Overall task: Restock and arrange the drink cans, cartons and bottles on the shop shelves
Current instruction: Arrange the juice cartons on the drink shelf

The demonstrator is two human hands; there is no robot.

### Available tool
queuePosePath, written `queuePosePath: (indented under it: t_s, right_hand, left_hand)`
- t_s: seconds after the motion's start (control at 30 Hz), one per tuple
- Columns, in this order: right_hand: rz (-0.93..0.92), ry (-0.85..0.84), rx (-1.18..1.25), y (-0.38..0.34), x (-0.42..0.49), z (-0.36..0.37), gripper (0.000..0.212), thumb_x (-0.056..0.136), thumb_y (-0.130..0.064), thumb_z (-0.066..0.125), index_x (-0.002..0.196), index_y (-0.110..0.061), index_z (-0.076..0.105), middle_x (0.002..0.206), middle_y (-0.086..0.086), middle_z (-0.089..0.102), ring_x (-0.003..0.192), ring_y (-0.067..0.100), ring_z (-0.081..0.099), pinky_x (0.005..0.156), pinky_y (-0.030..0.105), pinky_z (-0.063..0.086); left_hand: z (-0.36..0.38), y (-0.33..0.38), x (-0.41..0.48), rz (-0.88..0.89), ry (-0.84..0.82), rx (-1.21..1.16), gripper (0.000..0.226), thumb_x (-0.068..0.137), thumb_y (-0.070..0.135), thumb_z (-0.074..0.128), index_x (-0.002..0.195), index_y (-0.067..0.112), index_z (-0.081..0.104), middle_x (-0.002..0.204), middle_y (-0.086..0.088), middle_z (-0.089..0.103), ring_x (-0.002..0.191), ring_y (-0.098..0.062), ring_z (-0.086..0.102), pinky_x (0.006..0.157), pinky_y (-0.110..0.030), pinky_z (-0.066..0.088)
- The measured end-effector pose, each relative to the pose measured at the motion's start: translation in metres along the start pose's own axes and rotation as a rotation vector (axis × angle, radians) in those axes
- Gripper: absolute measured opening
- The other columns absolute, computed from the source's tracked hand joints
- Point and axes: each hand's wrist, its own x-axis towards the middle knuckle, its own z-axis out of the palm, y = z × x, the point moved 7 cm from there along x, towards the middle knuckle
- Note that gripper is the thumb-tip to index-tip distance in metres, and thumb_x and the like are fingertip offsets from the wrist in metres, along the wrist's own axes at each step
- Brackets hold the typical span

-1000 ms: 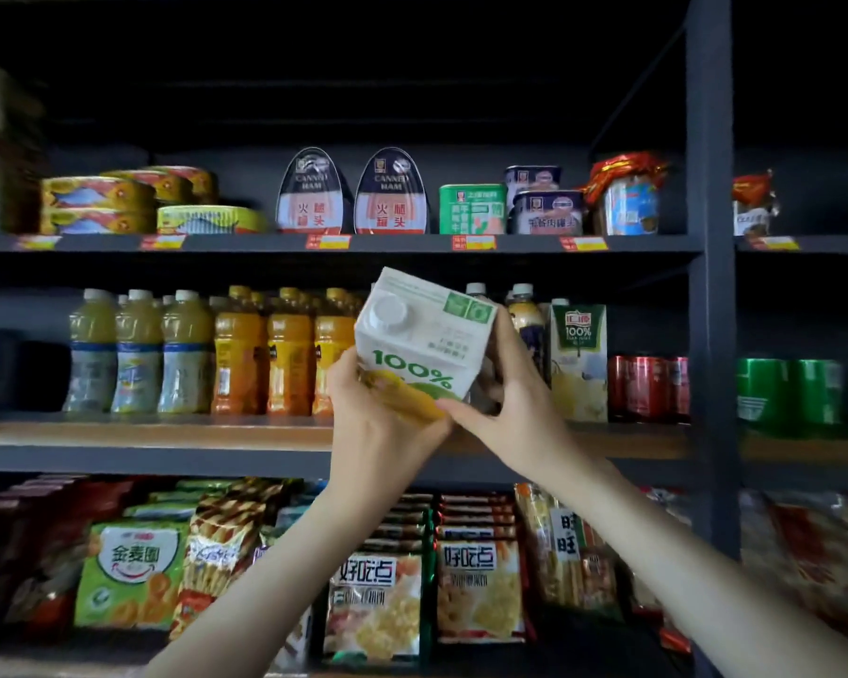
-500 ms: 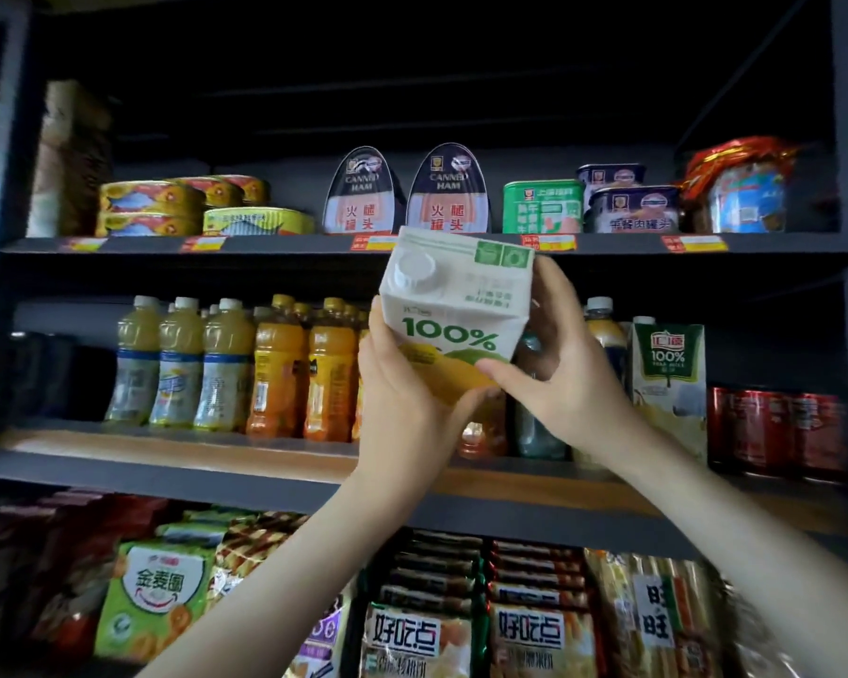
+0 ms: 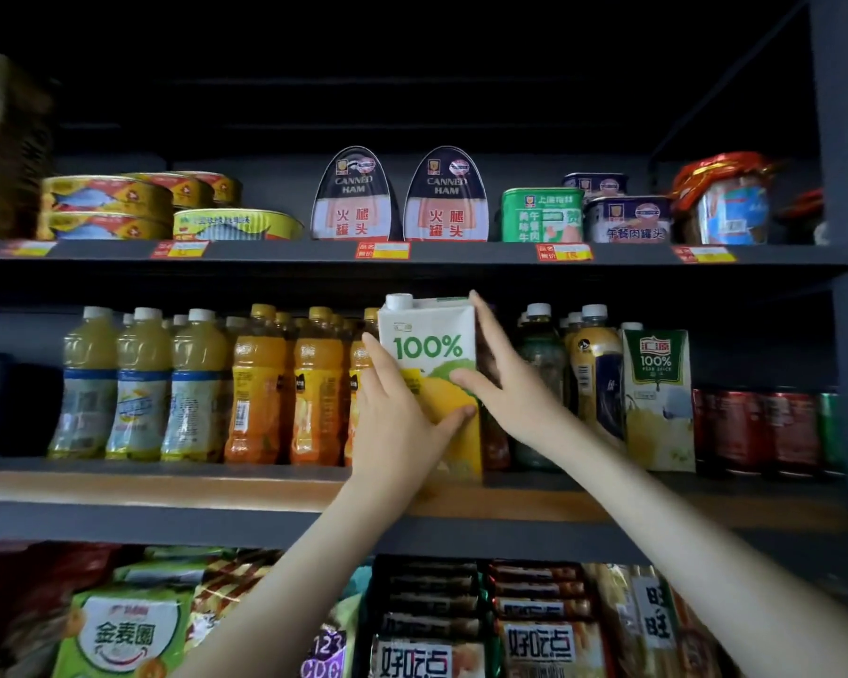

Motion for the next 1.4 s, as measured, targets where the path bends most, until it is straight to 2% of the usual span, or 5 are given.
queuePosePath:
  t_s: [0.23, 0.4, 0.63, 0.93, 1.4]
  right_hand:
    - [0.165, -0.026, -0.279, 0.023, 0.002, 0.003, 0.09, 0.1, -0.021, 0.052, 0.149, -0.04, -0.021, 0.145, 0.004, 0.048, 0.089, 0.011, 0.059, 0.063, 0.018, 0.041]
    - [0.11, -0.028, -0.33, 0.028, -0.015, -0.02, 0.088, 0.096, -0.021, 0.059, 0.152, -0.041, -0.005, 0.157, 0.001, 0.03, 0.137, 0.019, 0.04, 0.108, 0.035, 0.038]
    - [0.262, 0.413, -0.749, 0.08, -0.042, -0.15, 0.076, 0.095, -0.014, 0.056, 0.155, -0.019, 0.009, 0.154, 0.01, 0.025, 0.138, 0.029, 0.03, 0.102, 0.039, 0.039]
    - [0.579, 0.174, -0.962, 0.169, -0.005, -0.189, 0.095, 0.092, -0.039, 0.061, 0.152, -0.034, -0.012, 0.159, 0.011, -0.021, 0.146, 0.037, -0.012, 0.111, 0.063, 0.025]
    - [0.518, 0.358, -0.748, 0.167, 0.008, -0.21, 0.097, 0.074, -0.045, 0.077, 0.146, -0.022, 0.016, 0.15, 0.007, 0.005, 0.132, 0.036, 0.014, 0.099, 0.048, 0.041]
  left_hand:
    - [0.019, -0.001, 0.004, 0.073, -0.2, 0.224, 0.128, 0.076, 0.056, 0.072, 0.149, 0.015, -0.025, 0.137, -0.018, 0.036, 0.123, -0.033, 0.041, 0.102, -0.035, 0.035]
    - [0.017, 0.002, 0.007, 0.048, -0.237, 0.275, 0.121, 0.077, 0.058, 0.069, 0.152, 0.02, -0.017, 0.14, -0.023, 0.032, 0.126, -0.04, 0.036, 0.105, -0.041, 0.033]
    - [0.078, 0.106, 0.001, 0.615, -0.023, 0.498, 0.083, 0.072, 0.051, 0.064, 0.145, 0.017, 0.043, 0.148, -0.026, 0.037, 0.136, -0.043, 0.035, 0.108, -0.063, 0.03]
    - [0.191, 0.123, 0.043, 0.694, -0.266, 0.68, 0.094, 0.064, 0.072, 0.034, 0.14, 0.02, 0.05, 0.145, -0.02, 0.045, 0.134, -0.038, 0.044, 0.111, -0.053, 0.018]
    - [0.198, 0.115, 0.045, 0.697, -0.352, 0.861, 0.103, 0.082, 0.077, 0.036, 0.142, 0.025, -0.03, 0.161, -0.018, -0.009, 0.149, -0.03, 0.007, 0.118, -0.057, -0.001]
